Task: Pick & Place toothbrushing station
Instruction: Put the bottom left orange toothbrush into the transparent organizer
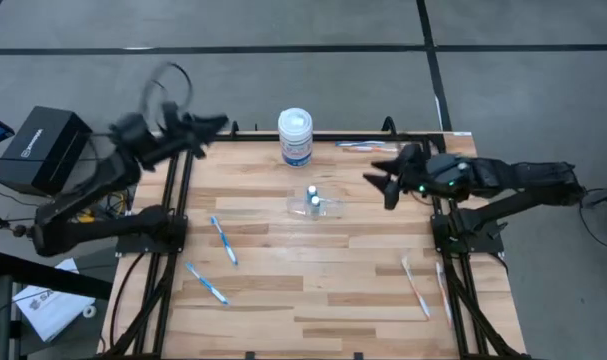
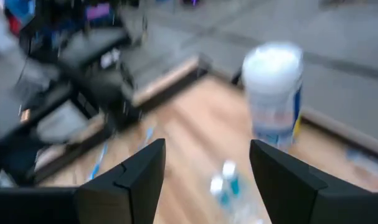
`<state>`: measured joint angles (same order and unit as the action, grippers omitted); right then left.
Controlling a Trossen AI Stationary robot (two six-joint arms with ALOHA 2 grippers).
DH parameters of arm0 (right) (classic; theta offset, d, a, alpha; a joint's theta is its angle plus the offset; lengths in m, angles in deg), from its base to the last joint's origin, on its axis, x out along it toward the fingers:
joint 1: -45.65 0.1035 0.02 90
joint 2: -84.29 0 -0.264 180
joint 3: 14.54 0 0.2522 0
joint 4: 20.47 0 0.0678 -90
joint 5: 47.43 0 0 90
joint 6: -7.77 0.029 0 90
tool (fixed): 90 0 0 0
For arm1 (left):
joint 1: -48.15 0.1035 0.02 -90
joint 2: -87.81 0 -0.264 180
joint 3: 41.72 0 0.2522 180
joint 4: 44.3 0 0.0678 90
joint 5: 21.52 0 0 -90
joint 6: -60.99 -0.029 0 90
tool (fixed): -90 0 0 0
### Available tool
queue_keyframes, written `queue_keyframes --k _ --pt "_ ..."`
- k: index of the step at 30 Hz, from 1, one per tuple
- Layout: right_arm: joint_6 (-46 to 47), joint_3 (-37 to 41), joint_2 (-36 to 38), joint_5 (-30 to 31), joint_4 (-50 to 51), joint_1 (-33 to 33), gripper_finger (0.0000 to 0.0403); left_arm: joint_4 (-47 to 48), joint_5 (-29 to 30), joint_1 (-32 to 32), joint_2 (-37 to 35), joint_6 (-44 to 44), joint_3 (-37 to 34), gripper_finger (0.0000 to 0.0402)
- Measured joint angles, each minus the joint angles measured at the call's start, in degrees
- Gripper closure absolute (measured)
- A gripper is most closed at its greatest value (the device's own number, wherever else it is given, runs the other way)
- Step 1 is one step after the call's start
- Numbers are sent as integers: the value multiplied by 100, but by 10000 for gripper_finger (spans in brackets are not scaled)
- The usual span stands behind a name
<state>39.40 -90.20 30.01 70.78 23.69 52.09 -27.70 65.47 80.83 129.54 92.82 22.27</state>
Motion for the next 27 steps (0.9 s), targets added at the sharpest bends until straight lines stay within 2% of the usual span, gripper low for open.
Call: queue_keyframes --k 3,8,12,15,20,23,27 --pt "125 281 8 -397 50 -54 180 -314 499 -686 -62 319 -598 281" --pt "86 359 17 -729 -265 -227 180 -1713 1176 -1774 297 575 -1437 273" --pt "-209 364 123 -768 -625 -413 180 -2362 1218 -2024 817 721 -1651 275" --pt "-418 364 230 -720 -843 -632 180 -2686 1204 -1887 1248 785 -1653 276" --pt "-508 362 202 -554 -936 -931 180 -2920 1008 -1167 1865 1052 -1647 273" --pt "-442 357 54 -406 -1370 -1102 180 -3216 569 -662 2131 1044 -1653 276" --pt "-187 359 -138 -410 -2049 -1274 180 -3565 -431 26 2248 1035 -1645 282"
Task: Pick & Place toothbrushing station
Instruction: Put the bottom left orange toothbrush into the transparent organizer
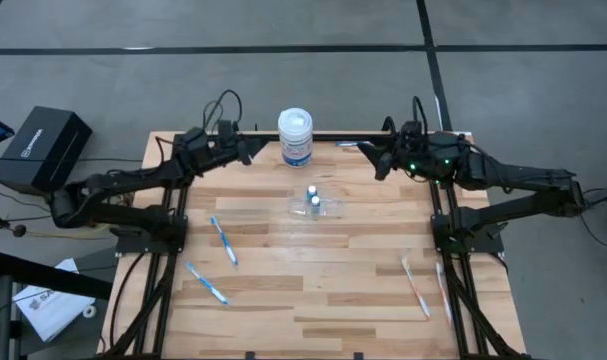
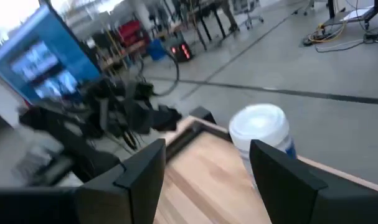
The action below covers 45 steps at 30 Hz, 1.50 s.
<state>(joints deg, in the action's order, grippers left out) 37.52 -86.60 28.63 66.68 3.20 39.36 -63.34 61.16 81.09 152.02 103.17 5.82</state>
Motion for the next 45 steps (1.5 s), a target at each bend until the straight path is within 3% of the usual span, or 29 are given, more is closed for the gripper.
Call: queue_keyframes --k 3,10,14,17,22,27,31,39,45 --pt "168 0 -184 -185 -189 -193 180 -10 -509 418 4 116 0 285" --pt "783 0 -558 -1760 -353 -814 199 -191 -1259 1000 4 120 0 286" --pt "1056 -8 -513 -2195 1137 -750 220 -766 -1638 1049 -16 185 0 286" --pt "1397 10 -474 -2186 2950 -416 232 -784 -1666 981 -14 188 2 286" --pt "2774 455 -311 -1947 4311 758 240 -803 -1664 977 -14 161 2 286" --pt "5070 1438 107 -1678 4412 2265 231 -850 -1664 977 -14 161 2 286" --pt "6387 2069 398 -1649 4098 3060 213 -842 -1662 977 40 162 2 286" --pt "7598 2602 385 -1625 4014 3735 190 -847 -1684 977 39 333 2 286" --pt "7831 2793 383 -1524 4030 3809 199 -845 -1701 977 39 333 2 286"
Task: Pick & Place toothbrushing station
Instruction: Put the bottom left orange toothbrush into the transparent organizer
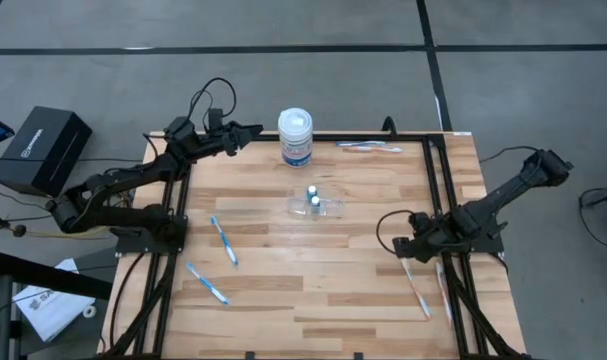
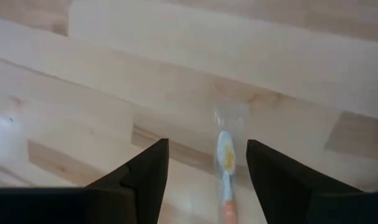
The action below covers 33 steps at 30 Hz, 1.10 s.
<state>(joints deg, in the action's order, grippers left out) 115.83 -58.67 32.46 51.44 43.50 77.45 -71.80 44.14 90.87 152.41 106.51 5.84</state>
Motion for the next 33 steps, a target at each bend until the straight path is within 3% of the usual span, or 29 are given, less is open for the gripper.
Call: queue_keyframes --k 6,22,33 --pt "45 2 -70 195 14 -52 207 24 -4 0 0 -2 0 286" --pt "45 7 -1395 257 -1000 -81 207 32 -386 0 -4 -9 -4 286" --pt "374 7 -647 195 -250 -53 207 17 -605 0 -4 -4 -4 286"
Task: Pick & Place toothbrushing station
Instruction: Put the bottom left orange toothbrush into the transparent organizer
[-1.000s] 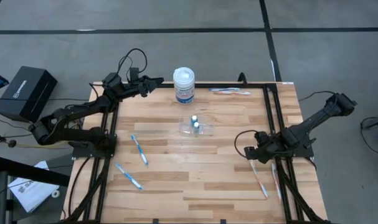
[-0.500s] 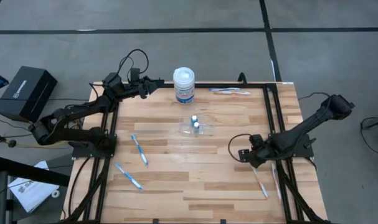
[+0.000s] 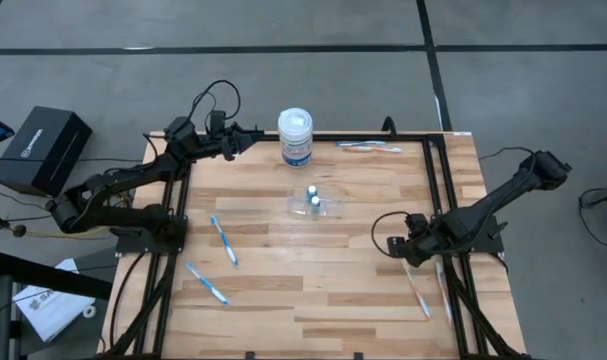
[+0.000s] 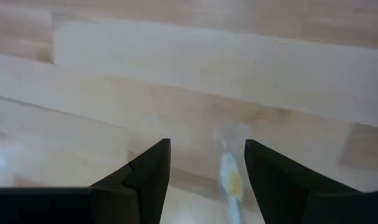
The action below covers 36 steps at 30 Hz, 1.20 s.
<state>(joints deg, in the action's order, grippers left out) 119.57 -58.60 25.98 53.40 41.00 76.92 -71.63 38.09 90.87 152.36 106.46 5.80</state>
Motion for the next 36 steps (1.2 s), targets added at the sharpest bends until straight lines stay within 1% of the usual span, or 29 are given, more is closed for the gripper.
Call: queue_keyframes --k 3,6,9,13,15,19,23,25,27,34,36 --pt "-7 -2 83 -245 148 22 207 -8 0 0 0 -7 0 286" --pt "-10 -1 -20 -523 222 40 207 -10 0 0 0 -12 0 286" --pt "-12 0 -135 -642 190 103 207 -12 2 0 0 -38 0 286" --pt "16 0 -350 -652 74 103 207 -10 2 0 0 -46 0 286" --pt "65 93 -488 -654 -221 103 207 -10 2 0 0 -48 0 286" --pt "182 482 -759 -690 -1266 103 207 -10 2 0 0 -50 -2 286" --pt "180 517 -987 -803 -1365 17 216 -10 -11 0 0 -34 -1 286" --pt "179 516 -1003 -828 -1341 -18 232 -8 -45 0 0 -22 -1 286" --pt "179 522 -1004 -827 -1311 -59 257 -9 -59 0 0 -19 -2 286" --pt "25 555 -962 -895 -1293 -169 385 -10 -103 0 0 -2 -2 286" --pt "27 558 -913 -854 -1349 -197 394 -10 -104 -1 0 -2 -2 286"
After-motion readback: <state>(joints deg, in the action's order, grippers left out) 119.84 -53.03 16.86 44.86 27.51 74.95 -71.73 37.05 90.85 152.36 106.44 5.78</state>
